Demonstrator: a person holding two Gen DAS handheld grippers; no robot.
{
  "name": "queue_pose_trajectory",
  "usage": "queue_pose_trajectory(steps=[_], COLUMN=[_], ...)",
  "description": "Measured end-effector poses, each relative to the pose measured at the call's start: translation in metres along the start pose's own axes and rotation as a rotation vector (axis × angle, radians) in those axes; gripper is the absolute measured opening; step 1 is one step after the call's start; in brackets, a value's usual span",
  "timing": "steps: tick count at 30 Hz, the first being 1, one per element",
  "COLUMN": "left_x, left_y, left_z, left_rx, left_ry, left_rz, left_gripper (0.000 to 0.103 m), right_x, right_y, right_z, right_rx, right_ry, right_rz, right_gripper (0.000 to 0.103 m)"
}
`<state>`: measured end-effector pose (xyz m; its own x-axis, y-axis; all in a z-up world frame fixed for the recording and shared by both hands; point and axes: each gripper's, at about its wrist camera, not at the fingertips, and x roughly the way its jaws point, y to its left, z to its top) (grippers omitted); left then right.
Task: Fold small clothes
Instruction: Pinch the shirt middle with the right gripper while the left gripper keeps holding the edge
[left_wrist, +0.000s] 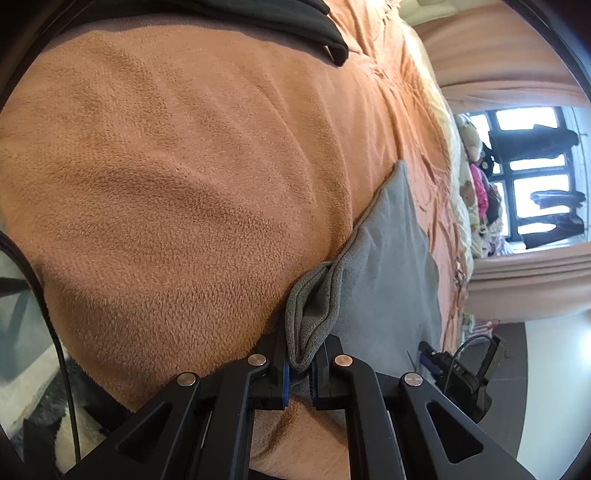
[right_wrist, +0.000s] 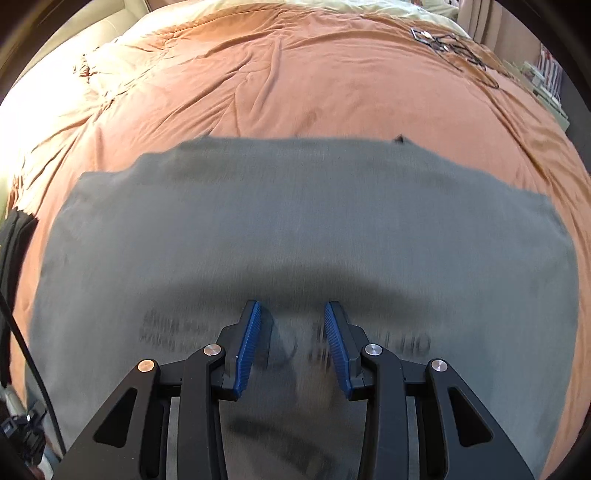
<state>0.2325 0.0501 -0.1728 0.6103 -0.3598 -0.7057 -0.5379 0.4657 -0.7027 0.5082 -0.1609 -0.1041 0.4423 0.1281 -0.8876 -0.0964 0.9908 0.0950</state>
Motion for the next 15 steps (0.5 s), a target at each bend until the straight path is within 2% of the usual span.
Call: queue_pose_trajectory(steps=[5, 9, 15], left_x=[-0.001, 0.002, 0.001], left_y=[-0.003, -0.006, -0.005], left_z=[-0.003, -0.004, -0.005], left_rx=[-0.019, -0.025, -0.026], left_ry=[-0.019, -0.024, -0.022], left_rz=[0.032, 0.044, 0.053], left_gripper=[0.007, 0.007, 0.007], right_x=[0.017, 0.03, 0.044], right_y=[0.004, 0.002, -0.006], right_z=[0.026, 0.043, 0.068], right_rx=[-0.02, -0.046, -0.017], right_ry=[0.001, 0.004, 0.012], right_rz=[-0.01, -0.017, 0.023], right_gripper=[0.034, 0.015, 0.01])
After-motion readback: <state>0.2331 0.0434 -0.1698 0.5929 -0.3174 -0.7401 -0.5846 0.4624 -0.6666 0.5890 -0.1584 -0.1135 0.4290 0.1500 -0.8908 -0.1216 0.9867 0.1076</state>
